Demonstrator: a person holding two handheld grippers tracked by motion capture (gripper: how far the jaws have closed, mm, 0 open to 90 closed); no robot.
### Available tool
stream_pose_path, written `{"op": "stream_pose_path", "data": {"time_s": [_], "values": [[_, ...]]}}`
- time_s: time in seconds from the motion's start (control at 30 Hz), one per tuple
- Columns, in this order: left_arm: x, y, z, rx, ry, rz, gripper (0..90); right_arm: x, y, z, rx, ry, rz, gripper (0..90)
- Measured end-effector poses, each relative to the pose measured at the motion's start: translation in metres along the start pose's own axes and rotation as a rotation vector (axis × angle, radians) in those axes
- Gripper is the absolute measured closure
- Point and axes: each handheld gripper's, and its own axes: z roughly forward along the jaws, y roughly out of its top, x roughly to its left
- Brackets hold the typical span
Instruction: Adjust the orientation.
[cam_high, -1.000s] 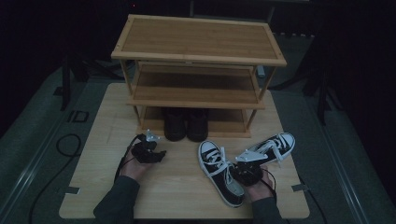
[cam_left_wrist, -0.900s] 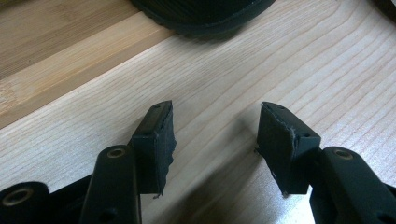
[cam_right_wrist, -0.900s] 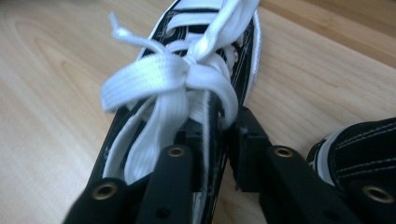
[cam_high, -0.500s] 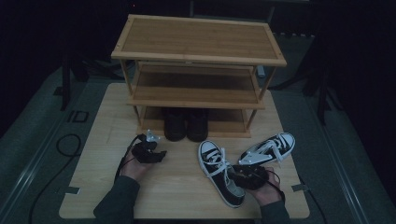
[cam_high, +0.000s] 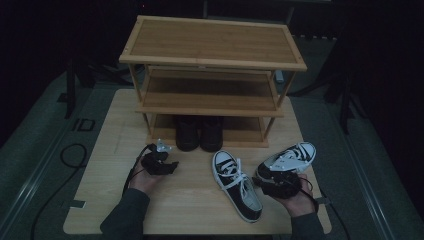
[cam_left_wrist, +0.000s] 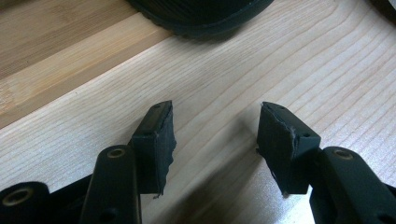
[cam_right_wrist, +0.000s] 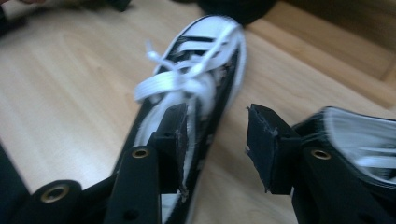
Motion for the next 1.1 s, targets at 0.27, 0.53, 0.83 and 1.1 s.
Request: {"op": "stream_pose_path", "data": {"time_s": [0.27, 0.53, 0.83, 1.1], "values": [[0.0, 0.0, 0.0, -0.002, -0.001, -0.001, 46.5, -0.02, 0.004, 0.005, 0.014, -0.074, 0.044, 58.4], [0.0, 0.0, 0.0, -0.002, -0.002, 0.001, 46.5, -0.036, 0.009, 0.007, 0.031, -0.125, 0.074, 71.9], [0.0, 0.0, 0.0, -0.007, -0.005, -0.003, 46.5, -0.041, 0.008, 0.014, 0.051, -0.136, 0.093, 77.5], [0.0, 0.0, 0.0, -0.003, -0.005, 0.003, 46.3, -0.045, 0.005, 0.026, 0.089, -0.122, 0.113, 74.7]]}}
